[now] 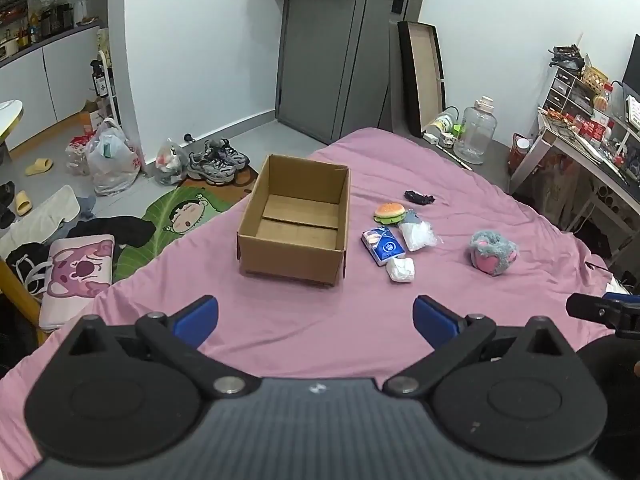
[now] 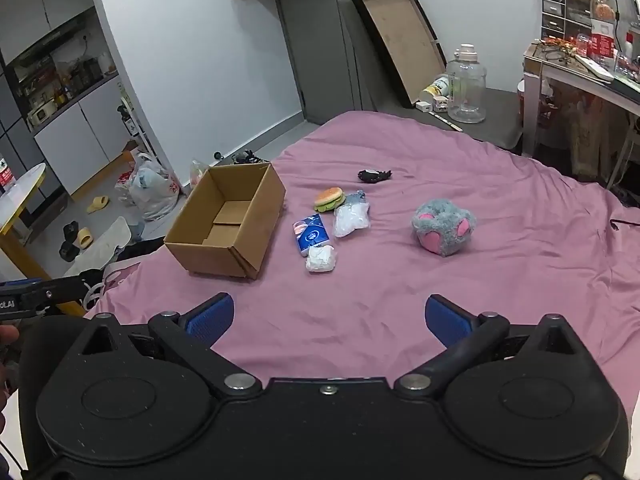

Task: Organize soft objects

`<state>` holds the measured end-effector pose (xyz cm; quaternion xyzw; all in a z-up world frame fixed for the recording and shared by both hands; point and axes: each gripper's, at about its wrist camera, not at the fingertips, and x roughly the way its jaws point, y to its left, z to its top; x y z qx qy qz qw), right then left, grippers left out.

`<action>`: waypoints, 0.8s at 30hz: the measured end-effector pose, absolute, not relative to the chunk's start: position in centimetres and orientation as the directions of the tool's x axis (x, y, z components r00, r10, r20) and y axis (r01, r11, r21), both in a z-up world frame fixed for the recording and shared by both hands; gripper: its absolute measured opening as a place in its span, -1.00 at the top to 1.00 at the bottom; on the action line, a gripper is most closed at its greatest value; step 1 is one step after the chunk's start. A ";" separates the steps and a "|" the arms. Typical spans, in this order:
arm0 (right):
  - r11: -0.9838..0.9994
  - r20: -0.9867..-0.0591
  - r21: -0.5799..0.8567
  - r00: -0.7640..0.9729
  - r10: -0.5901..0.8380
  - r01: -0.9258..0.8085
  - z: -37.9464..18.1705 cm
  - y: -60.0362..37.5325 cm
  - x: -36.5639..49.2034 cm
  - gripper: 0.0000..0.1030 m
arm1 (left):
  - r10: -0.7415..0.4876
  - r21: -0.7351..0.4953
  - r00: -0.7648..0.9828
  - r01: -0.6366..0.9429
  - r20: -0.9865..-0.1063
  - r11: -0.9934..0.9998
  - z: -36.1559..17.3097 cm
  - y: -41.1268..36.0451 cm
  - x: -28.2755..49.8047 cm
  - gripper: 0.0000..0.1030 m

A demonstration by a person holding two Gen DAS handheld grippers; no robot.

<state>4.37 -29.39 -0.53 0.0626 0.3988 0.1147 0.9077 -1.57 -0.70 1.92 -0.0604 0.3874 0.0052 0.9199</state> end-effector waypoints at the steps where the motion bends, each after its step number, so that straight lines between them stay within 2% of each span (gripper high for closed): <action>1: 0.967 -0.709 0.203 0.658 0.255 -0.156 -0.5 -29.4 4.3 -1.00 | -0.041 -0.106 0.700 -0.050 -0.713 0.993 2.0 -0.8 -1.7 -0.99; 24: 0.964 -0.689 0.218 0.676 0.261 -0.150 0.1 -30.3 3.1 -1.00 | -0.057 -0.113 0.711 -0.031 -0.700 0.993 2.4 -1.6 -3.2 -0.99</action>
